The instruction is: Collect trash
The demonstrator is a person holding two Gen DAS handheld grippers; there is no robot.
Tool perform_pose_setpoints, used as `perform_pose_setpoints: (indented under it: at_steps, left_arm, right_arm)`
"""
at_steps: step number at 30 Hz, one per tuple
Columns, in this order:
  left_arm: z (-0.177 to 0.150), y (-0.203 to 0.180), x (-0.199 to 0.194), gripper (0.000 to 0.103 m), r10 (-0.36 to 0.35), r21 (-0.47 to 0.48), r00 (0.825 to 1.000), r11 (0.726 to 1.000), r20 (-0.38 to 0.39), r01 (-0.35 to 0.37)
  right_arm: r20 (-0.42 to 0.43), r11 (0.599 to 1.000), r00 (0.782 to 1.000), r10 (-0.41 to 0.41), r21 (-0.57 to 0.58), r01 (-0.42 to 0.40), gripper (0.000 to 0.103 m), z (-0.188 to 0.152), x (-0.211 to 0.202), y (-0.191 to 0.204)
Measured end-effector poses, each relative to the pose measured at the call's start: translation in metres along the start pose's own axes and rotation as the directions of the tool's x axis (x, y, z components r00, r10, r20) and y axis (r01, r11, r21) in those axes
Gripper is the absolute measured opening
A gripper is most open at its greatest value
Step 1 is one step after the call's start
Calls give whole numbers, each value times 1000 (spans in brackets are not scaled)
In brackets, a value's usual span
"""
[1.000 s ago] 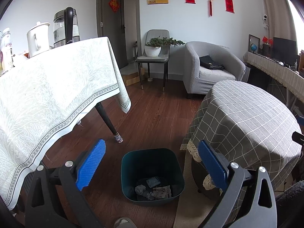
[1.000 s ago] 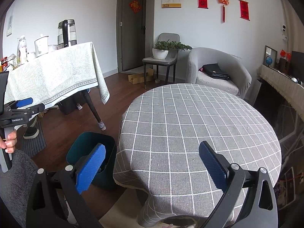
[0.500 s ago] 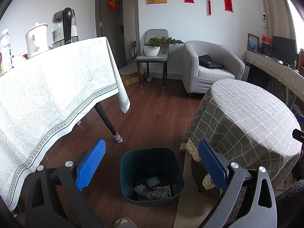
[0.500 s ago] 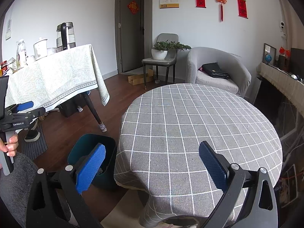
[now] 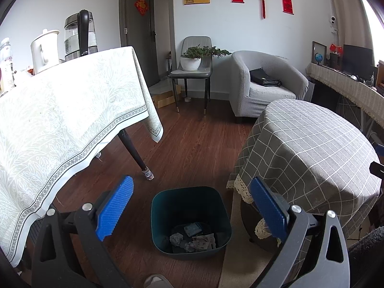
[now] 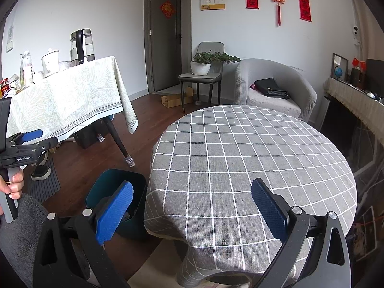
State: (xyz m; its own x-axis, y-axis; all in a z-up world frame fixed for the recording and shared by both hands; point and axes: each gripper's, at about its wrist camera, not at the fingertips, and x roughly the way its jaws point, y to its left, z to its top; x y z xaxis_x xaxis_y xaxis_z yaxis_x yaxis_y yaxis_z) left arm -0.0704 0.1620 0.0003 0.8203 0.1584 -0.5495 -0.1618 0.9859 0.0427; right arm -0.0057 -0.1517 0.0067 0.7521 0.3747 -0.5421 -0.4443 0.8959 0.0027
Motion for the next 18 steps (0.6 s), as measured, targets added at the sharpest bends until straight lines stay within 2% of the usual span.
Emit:
perform_pose_setpoints:
  at_steps: [18]
  left_arm:
    - [0,-1,0,100,-2,3,1000,1000,0,2]
  right_arm:
    - [-3,1000,1000,-1,4,1,100,0,0,2]
